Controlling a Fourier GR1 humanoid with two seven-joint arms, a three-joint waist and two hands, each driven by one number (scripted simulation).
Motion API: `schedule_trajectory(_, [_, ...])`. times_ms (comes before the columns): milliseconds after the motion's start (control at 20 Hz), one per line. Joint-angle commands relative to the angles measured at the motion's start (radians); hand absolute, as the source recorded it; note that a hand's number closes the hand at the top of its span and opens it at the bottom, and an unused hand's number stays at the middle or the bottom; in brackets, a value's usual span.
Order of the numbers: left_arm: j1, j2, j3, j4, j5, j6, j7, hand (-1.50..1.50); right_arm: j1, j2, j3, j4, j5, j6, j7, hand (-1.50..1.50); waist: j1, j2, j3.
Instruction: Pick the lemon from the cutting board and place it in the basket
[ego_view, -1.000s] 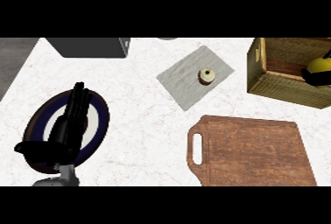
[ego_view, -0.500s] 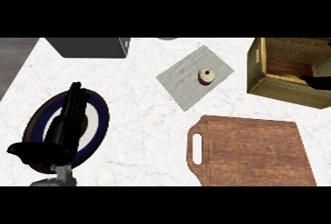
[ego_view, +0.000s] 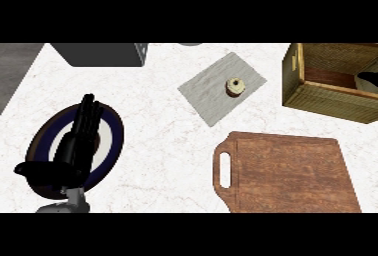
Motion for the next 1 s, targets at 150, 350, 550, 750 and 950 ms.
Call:
schedule_trajectory(150, [0.05, 0.012, 0.005, -0.024, 0.011, -0.021, -0.013, 0.0, 0.074, -0.097, -0.075, -0.027, -0.055, -0.007, -0.014, -1.5, 0.0, 0.0, 0.0])
schedule_trajectory(350, [0.016, -0.014, -0.02, -0.039, -0.005, 0.009, 0.032, 0.0, 0.072, -0.084, -0.131, -0.125, -0.098, -0.039, 0.098, -1.5, -0.005, 0.0, 0.0])
schedule_trajectory(550, [0.026, -0.023, -0.027, -0.041, -0.024, 0.022, 0.006, 0.0, 0.139, -0.181, -0.262, -0.161, -0.247, 0.068, 0.044, -1.5, -0.014, -0.002, 0.0])
schedule_trajectory(750, [0.026, 0.02, 0.034, -0.014, 0.042, -0.034, -0.005, 0.0, 0.21, -0.236, -0.295, -0.137, -0.327, 0.163, -0.032, -1.5, -0.005, 0.0, 0.0])
schedule_trajectory(950, [0.041, -0.004, -0.009, -0.044, -0.011, 0.006, 0.019, 0.0, 0.293, -0.248, -0.368, -0.179, -0.448, 0.283, -0.073, -1.5, -0.009, -0.002, 0.0])
